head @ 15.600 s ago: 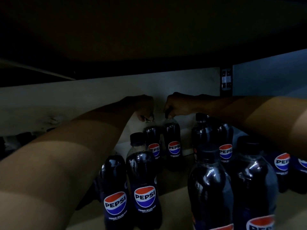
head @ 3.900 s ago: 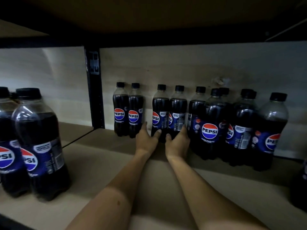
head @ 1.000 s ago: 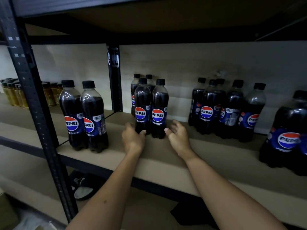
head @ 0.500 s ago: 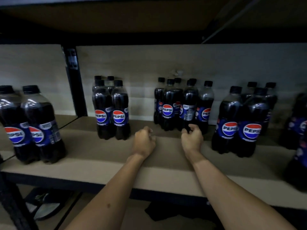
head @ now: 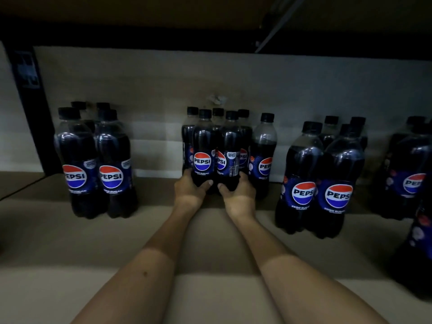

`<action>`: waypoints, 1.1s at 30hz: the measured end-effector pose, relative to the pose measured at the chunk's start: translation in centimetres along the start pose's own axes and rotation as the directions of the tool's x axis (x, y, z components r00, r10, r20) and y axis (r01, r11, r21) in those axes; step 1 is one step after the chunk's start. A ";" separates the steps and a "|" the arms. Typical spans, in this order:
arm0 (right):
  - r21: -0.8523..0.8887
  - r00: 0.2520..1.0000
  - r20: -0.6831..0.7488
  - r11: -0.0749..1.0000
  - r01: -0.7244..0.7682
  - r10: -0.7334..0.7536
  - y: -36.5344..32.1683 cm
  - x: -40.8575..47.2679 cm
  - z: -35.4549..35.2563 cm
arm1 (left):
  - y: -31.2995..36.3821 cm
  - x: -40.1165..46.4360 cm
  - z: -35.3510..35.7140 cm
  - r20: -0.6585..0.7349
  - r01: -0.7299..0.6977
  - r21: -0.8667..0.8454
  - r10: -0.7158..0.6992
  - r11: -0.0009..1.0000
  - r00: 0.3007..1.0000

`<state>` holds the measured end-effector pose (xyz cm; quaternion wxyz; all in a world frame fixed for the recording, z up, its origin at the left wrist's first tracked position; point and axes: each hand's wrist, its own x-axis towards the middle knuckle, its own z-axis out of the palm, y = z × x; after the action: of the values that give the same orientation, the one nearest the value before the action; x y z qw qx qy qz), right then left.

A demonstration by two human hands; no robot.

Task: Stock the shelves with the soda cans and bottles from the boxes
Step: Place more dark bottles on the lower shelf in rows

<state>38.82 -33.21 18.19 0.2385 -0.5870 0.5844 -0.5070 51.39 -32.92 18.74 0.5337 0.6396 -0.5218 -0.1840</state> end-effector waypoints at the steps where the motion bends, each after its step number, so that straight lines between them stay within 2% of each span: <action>1: -0.005 1.000 0.008 1.000 -0.004 0.004 -0.1 0.3 0.2 | 0.0 0.2 0.0 -0.001 0.000 -0.009 0.000 1.000 1.000; 5: -0.019 0.998 0.036 0.998 -0.059 0.060 -0.7 1.0 0.5 | -0.3 0.2 -0.1 0.001 0.041 -0.052 -0.041 0.998 0.999; 11: -0.012 0.998 0.054 0.999 -0.042 0.043 -0.5 0.1 0.0 | -0.2 -1.4 -1.1 -0.021 0.054 -0.123 -0.057 0.991 0.998; 17: -0.048 0.992 0.083 0.994 0.095 -0.091 -1.2 -3.6 -1.0 | -0.2 -4.9 -4.2 -0.083 0.035 -0.094 -0.043 0.995 0.996; 21: 0.010 0.977 0.135 0.986 0.163 -0.163 -2.0 -7.1 -2.0 | -0.7 -7.8 -7.1 -0.104 0.015 -0.104 -0.026 0.994 0.994; 27: 0.083 0.956 0.244 0.985 0.149 -0.165 -3.6 -12.4 -2.2 | -1.2 -12.4 -11.5 -0.062 0.050 -0.135 -0.059 0.990 0.996; 33: 0.105 0.916 0.330 0.973 0.204 -0.227 -4.8 -17.2 -2.3 | -1.5 -16.9 -16.2 -0.150 0.014 0.000 -0.014 1.000 0.989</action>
<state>42.28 -15.54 17.78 0.2985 -0.7180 0.4485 -0.4407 58.44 -10.56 17.89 0.5697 0.6558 -0.4755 -0.1387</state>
